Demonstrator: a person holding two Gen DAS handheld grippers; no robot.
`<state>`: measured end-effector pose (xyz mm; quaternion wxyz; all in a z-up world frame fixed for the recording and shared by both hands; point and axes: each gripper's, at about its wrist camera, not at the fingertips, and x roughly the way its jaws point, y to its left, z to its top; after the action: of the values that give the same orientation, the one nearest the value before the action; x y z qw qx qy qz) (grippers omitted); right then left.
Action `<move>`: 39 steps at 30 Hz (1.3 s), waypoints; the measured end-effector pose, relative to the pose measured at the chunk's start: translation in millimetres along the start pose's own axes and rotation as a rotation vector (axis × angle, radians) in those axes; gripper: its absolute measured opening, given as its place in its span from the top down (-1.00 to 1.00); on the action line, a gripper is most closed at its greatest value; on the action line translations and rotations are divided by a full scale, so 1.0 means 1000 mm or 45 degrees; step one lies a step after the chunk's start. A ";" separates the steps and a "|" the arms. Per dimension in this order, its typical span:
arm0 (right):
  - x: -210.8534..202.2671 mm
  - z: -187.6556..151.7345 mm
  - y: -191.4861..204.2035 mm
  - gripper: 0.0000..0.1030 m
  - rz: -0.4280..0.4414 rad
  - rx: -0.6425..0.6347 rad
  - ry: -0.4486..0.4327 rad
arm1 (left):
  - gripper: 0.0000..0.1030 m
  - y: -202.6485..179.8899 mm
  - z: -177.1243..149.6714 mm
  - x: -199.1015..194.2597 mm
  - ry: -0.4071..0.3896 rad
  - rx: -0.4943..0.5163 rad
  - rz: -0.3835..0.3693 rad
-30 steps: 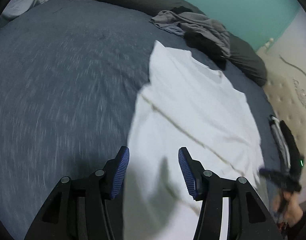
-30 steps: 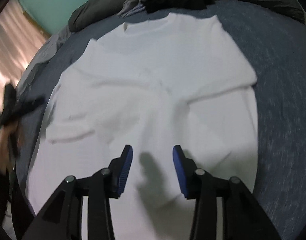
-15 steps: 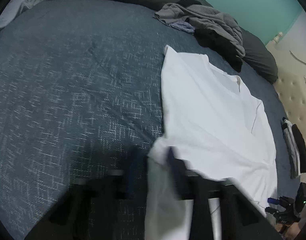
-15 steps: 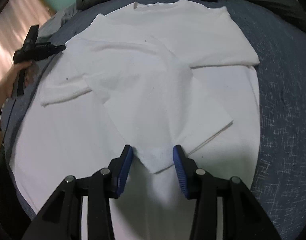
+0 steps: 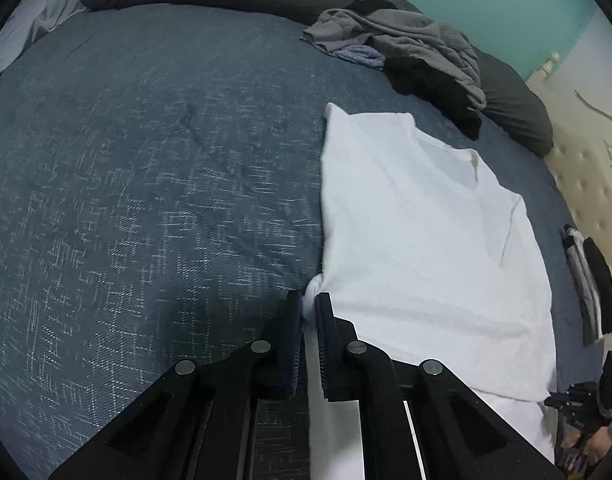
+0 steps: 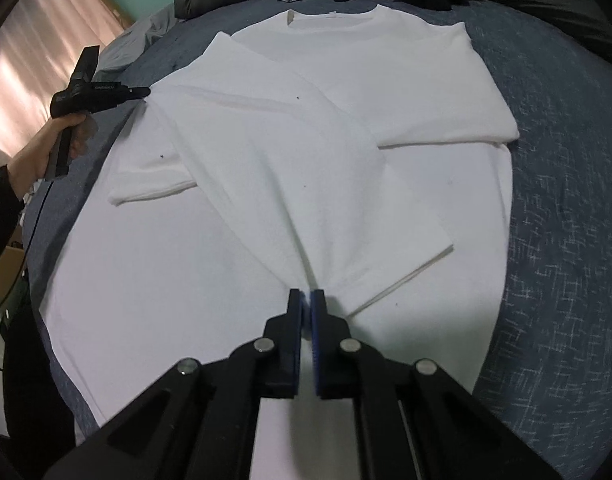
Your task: Fold clothes
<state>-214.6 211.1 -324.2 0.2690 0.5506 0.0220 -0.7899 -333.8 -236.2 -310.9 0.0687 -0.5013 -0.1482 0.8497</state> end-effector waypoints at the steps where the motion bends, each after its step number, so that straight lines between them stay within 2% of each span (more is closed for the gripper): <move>1: 0.003 0.000 0.000 0.93 0.008 0.000 0.014 | 0.86 0.001 0.000 0.001 0.004 -0.003 0.001; 6: 0.007 -0.001 -0.005 0.89 0.042 0.092 0.050 | 0.81 0.005 -0.004 -0.001 0.009 -0.031 0.003; 10: -0.006 -0.009 -0.011 0.51 0.026 0.165 0.059 | 0.80 0.016 -0.008 -0.024 -0.022 -0.079 0.010; 13: -0.024 -0.017 -0.017 0.43 0.023 0.213 0.034 | 0.79 0.022 -0.019 -0.048 -0.011 -0.071 0.016; 16: -0.046 -0.028 -0.022 0.35 0.016 0.257 0.013 | 0.72 0.023 -0.044 -0.075 0.025 -0.050 -0.001; 21: -0.077 -0.050 -0.025 0.15 0.019 0.314 0.002 | 0.42 0.013 -0.095 -0.113 0.116 -0.004 -0.039; 27: -0.092 -0.089 -0.012 0.12 0.041 0.377 0.049 | 0.38 -0.013 -0.170 -0.147 0.245 0.053 -0.109; 30: -0.098 -0.111 -0.009 0.12 0.041 0.423 0.068 | 0.38 -0.021 -0.200 -0.155 0.291 0.070 -0.105; 39: -0.112 -0.167 -0.015 0.02 0.018 0.557 0.113 | 0.37 -0.027 -0.257 -0.170 0.356 0.084 -0.103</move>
<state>-50.4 324.1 -295.2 0.1475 0.6302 -0.1421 -0.7489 -27.2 -208.6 -277.0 0.1394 -0.6058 -0.1293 0.7726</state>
